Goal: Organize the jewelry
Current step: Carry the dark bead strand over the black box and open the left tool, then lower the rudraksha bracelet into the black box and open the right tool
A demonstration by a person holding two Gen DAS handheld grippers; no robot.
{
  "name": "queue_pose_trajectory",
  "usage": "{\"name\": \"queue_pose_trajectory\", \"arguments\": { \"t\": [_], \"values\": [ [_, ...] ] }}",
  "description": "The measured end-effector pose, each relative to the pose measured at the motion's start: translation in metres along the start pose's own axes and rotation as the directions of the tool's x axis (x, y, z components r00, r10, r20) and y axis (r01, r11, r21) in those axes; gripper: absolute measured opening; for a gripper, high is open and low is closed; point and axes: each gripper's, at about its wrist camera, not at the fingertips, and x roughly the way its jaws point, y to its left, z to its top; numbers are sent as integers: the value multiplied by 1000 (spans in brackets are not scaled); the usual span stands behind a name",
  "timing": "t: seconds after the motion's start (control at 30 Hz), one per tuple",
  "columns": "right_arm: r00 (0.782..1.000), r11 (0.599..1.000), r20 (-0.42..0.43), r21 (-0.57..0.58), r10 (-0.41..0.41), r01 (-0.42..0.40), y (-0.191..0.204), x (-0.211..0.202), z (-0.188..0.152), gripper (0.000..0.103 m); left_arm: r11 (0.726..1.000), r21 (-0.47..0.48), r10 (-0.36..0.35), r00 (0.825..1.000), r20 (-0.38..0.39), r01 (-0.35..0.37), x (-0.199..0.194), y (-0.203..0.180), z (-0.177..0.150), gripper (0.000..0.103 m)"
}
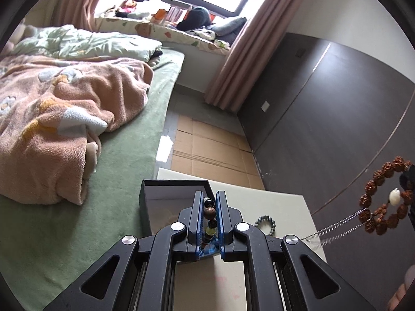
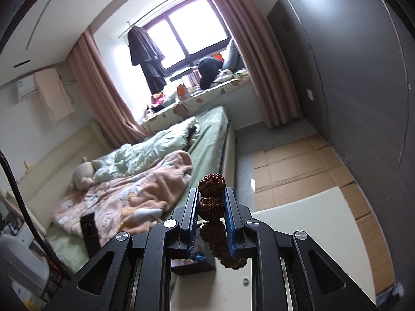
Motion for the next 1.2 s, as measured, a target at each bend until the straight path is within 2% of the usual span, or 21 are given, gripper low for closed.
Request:
{"name": "queue_pose_trajectory", "arguments": {
  "t": [0.13,0.2,0.23,0.27,0.3,0.33,0.37,0.53,0.67,0.93,1.2],
  "values": [
    [1000,1000,12,-21,18,-17,15,2,5,20,998,-50,-27,1000,-9,26,4,7,4,11],
    [999,999,23,-35,26,-25,23,1,7,20,996,-73,-58,998,-29,56,7,9,6,19],
    [999,999,29,-43,29,-28,26,0,8,20,995,-80,-64,997,-34,61,7,10,6,34],
    [999,998,33,-49,32,-30,29,-1,9,20,994,-88,-68,997,-31,65,5,11,7,45],
    [999,998,36,-52,32,-30,30,-2,10,20,993,-94,-68,998,-18,66,2,12,7,63],
    [999,998,38,-56,30,-28,32,-2,12,20,993,-99,-67,998,6,67,-3,13,8,71],
    [999,998,39,-59,30,-27,34,-2,15,20,992,-103,-65,997,30,68,-8,14,9,73],
    [998,997,57,-73,40,-36,48,-4,24,20,983,-162,-77,995,66,86,-23,32,15,74],
    [999,995,33,-97,37,-33,63,7,27,20,975,-204,-77,994,79,92,-31,47,17,74],
    [998,988,51,-149,38,-30,100,15,42,20,969,-226,-74,990,119,99,-47,67,23,74],
    [996,979,38,-193,76,-67,135,29,48,20,955,-277,-62,987,151,103,-58,87,28,74]
  ]
}}
